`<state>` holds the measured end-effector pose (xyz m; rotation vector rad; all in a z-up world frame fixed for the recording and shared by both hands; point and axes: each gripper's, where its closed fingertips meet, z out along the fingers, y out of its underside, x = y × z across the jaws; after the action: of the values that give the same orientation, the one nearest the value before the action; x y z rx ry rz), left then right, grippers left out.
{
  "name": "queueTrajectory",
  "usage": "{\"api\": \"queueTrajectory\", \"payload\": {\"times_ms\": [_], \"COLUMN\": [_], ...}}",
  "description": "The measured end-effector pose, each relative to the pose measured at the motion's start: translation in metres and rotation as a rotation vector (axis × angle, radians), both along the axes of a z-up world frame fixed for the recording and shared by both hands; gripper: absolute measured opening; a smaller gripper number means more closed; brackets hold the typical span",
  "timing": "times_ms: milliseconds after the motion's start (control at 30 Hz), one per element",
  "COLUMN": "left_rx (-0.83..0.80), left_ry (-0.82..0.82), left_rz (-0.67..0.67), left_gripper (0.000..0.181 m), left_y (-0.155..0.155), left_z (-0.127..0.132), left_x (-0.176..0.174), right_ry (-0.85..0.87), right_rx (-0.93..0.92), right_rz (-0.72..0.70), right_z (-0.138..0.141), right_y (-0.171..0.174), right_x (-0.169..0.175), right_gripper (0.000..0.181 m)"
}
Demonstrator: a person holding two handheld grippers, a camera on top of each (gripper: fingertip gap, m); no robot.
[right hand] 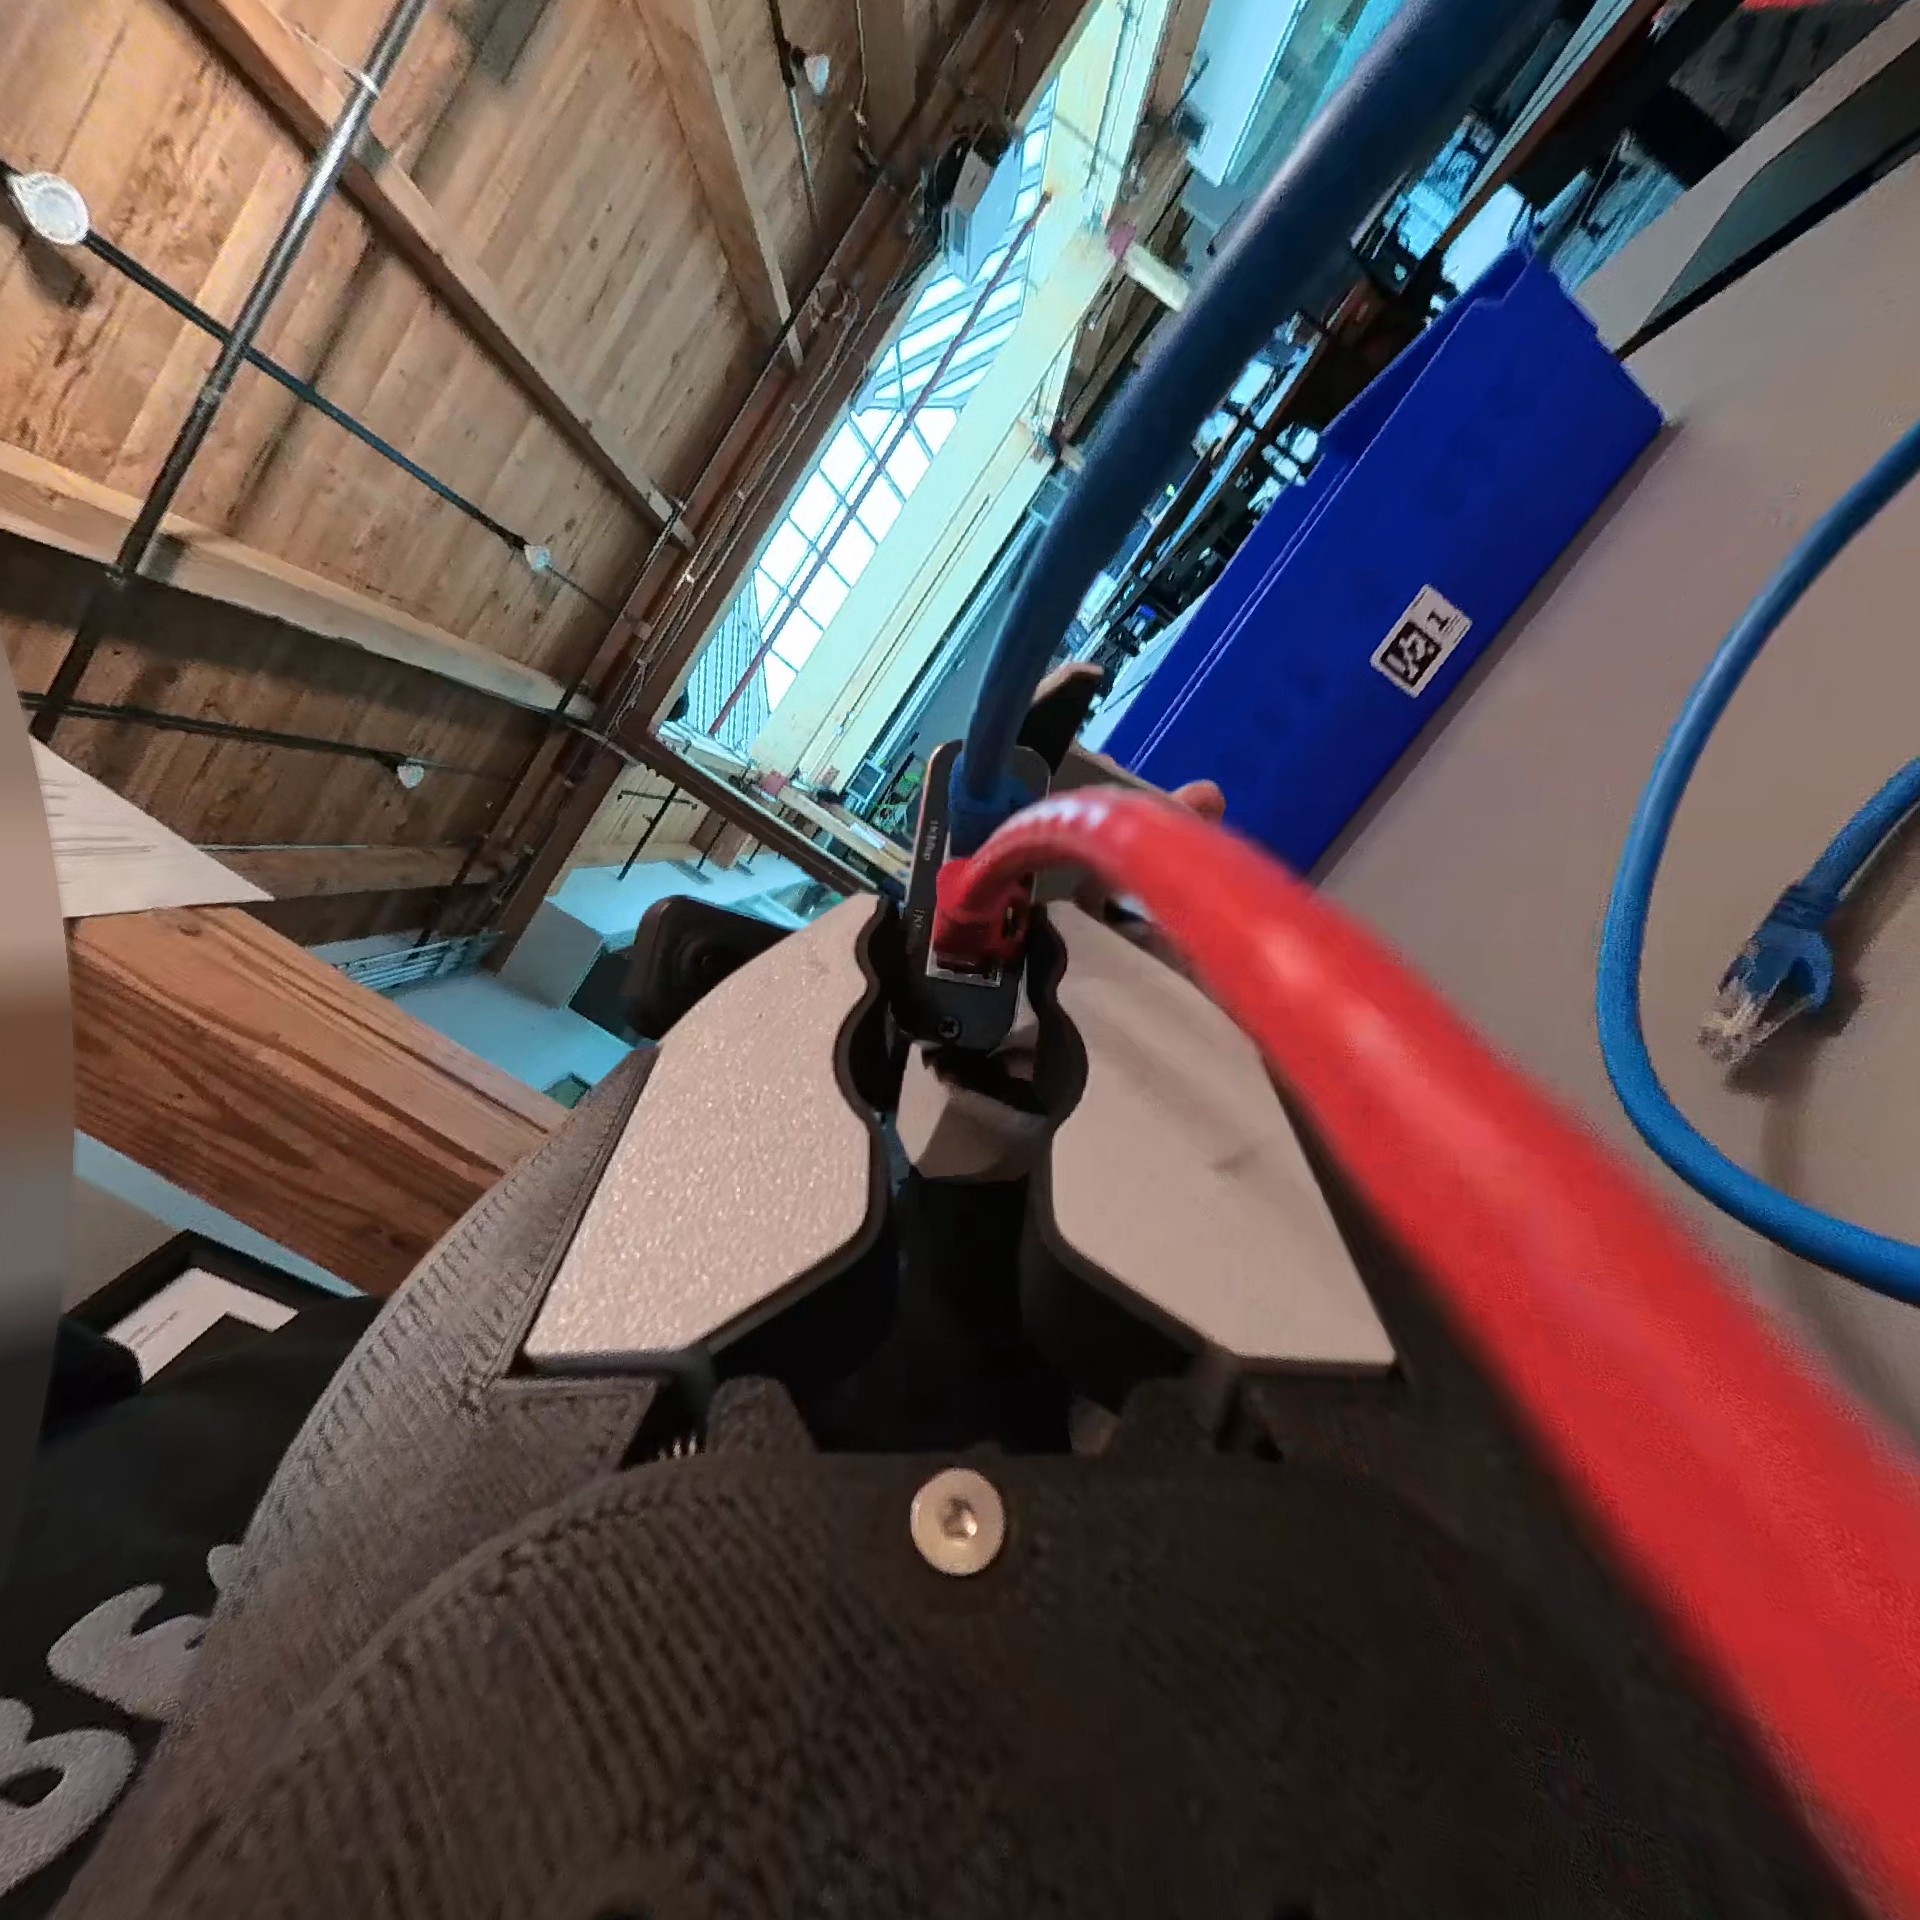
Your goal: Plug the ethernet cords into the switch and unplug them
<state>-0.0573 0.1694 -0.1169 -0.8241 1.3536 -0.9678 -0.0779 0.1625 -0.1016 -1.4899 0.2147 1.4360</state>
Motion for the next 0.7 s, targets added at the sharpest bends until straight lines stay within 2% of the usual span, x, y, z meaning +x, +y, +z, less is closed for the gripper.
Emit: {"api": "queueTrajectory", "payload": {"times_ms": [100,200,300,400,533,700], "left_rx": [-0.104,-0.239,-0.309,-0.320,-0.220,-0.172], "left_ry": [-0.019,-0.033,-0.049,-0.084,-0.077,-0.080], "left_rz": [0.042,0.061,0.101,0.095,0.114,0.144], "left_gripper": [0.077,0.076,0.076,0.076,0.076,0.076], "left_y": [0.004,0.014,0.028,0.029,0.021,0.019], "left_z": [0.004,0.001,0.001,0.006,0.005,0.003], "left_x": [0.006,0.009,0.005,0.003,0.006,0.008], "right_ry": [-0.031,-0.058,-0.011,0.052,0.127,0.170], "right_rx": [0.015,0.033,0.021,-0.005,-0.009,-0.037], "right_rz": [-0.061,-0.159,-0.216,-0.179,-0.189,-0.205], "right_z": [0.000,0.001,-0.001,-0.003,-0.004,-0.005], "right_y": [0.005,0.007,0.009,0.012,0.015,0.016], "right_x": [0.011,0.022,0.031,0.025,0.022,0.023], "right_gripper": [0.026,0.040,0.036,0.029,0.021,0.019]}}
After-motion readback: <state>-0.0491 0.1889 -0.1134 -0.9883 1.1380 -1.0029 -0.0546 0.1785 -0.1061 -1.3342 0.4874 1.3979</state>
